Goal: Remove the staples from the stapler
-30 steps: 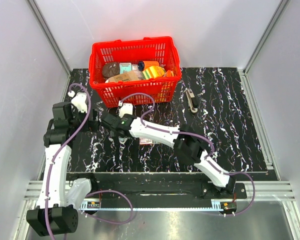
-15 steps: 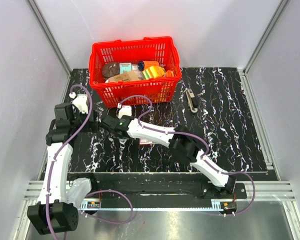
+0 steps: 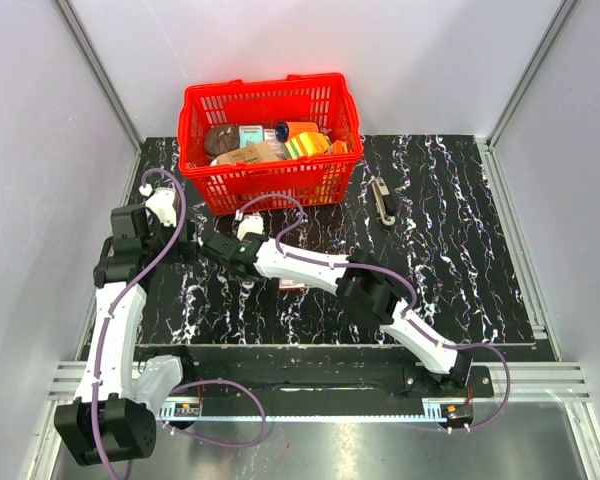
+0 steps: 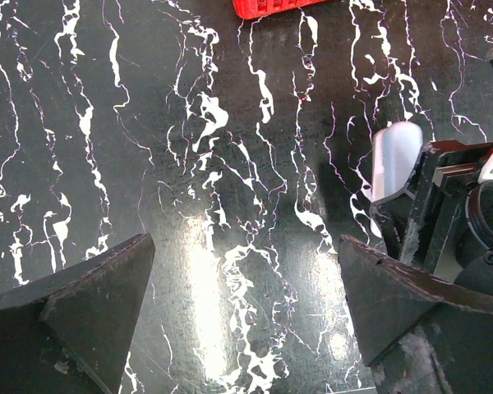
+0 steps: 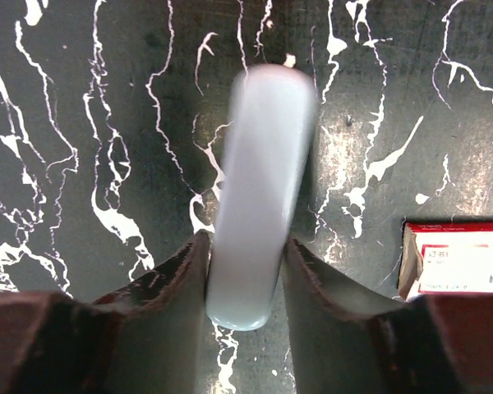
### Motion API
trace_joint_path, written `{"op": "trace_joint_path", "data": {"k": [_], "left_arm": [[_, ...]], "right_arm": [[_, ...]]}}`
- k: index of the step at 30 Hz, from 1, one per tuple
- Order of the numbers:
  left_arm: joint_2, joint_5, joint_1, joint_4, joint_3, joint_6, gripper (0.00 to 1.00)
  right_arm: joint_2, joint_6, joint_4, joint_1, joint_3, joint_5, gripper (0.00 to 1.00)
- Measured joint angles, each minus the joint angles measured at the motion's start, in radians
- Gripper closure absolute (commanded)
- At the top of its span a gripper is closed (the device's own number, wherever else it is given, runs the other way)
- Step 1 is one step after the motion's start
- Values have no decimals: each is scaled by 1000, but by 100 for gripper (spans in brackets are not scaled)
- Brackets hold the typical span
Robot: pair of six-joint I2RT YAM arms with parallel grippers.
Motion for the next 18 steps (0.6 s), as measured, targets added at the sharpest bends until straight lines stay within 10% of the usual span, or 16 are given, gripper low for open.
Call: {"op": "trace_joint_path", "data": {"k": [6, 18], "left_arm": [[2, -14, 0, 17, -7, 0, 1], [-20, 126, 0, 47, -84, 71, 1]], "right_arm": [[-9, -8, 31, 0, -37, -2, 92], [-264, -26, 214, 0, -338, -3, 100]]}}
